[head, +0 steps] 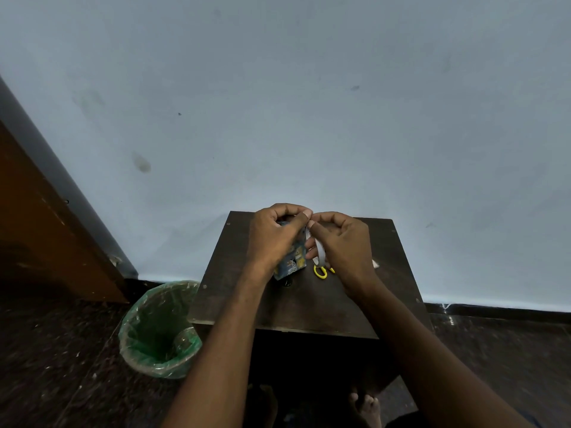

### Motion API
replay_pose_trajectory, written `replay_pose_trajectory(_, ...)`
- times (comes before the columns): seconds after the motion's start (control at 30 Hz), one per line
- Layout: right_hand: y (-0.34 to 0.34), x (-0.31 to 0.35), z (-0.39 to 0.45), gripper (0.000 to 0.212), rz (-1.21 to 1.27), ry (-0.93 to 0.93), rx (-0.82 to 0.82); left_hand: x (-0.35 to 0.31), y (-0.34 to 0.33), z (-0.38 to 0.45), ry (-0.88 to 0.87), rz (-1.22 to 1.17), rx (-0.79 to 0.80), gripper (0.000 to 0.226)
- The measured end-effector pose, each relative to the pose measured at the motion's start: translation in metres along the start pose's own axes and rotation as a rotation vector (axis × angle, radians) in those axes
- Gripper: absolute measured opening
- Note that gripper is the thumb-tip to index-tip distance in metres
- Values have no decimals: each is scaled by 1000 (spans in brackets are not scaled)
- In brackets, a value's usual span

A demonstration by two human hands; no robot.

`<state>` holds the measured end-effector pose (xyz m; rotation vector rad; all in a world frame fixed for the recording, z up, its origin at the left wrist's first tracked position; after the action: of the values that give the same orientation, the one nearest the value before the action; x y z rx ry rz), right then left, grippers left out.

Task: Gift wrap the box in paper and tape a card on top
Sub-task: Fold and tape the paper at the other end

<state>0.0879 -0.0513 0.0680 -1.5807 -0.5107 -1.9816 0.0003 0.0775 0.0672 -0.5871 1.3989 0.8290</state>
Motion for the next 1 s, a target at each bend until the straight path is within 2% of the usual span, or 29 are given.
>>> replay_pose_trajectory(0.07, -2, 3, -1, 5, -110, 61, 26, 1, 0, 0, 8, 2, -14, 7)
replay_pose_trajectory(0.17, -3, 5, -1, 24, -329, 107, 57, 2, 0, 0, 14, -15, -5, 7)
replay_pose_trajectory(0.23, -1, 3, -1, 29, -372, 83, 65, 2, 0, -2, 21, -23, 18, 7)
replay_pose_trajectory(0.4, -1, 6, 1, 5, -336, 45, 69, -3, 1, -2, -9, -10, 25, 5)
replay_pose_trajectory(0.47, 0, 5, 2, 6, -300, 29, 75, -5, 1, -1, -45, 4, 75, 2)
replay_pose_trajectory(0.57, 5, 1, 3, 14, -260, -3, 95, -4, -3, -2, -47, 25, 160, 21)
replay_pose_trajectory(0.73, 6, 3, 3, 14, -231, -25, 112, -1, -3, 1, -34, 29, 146, 30)
replay_pose_trajectory(0.87, 16, -3, 6, 26, -190, -87, -53, -1, -2, 1, -47, 55, 113, 26)
replay_pose_trajectory(0.93, 25, -10, 9, 23, -317, -95, -99, -2, -3, 0, -61, 81, 106, 25)
replay_pose_trajectory(1.0, 29, -15, 13, 22, -597, -82, -34, -3, -4, -1, -73, 109, 102, 24)
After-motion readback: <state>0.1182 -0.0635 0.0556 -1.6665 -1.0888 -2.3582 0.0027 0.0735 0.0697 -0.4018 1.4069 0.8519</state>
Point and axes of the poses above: each hand's wrist, its own z-axis towards the middle knuckle, its own y-axis out of the back of the hand, x = y × z, the point moved 6 cm from there along z, towards the middle knuckle, and after that the axes turned 6 degrees about y, right-handed, at the moved point
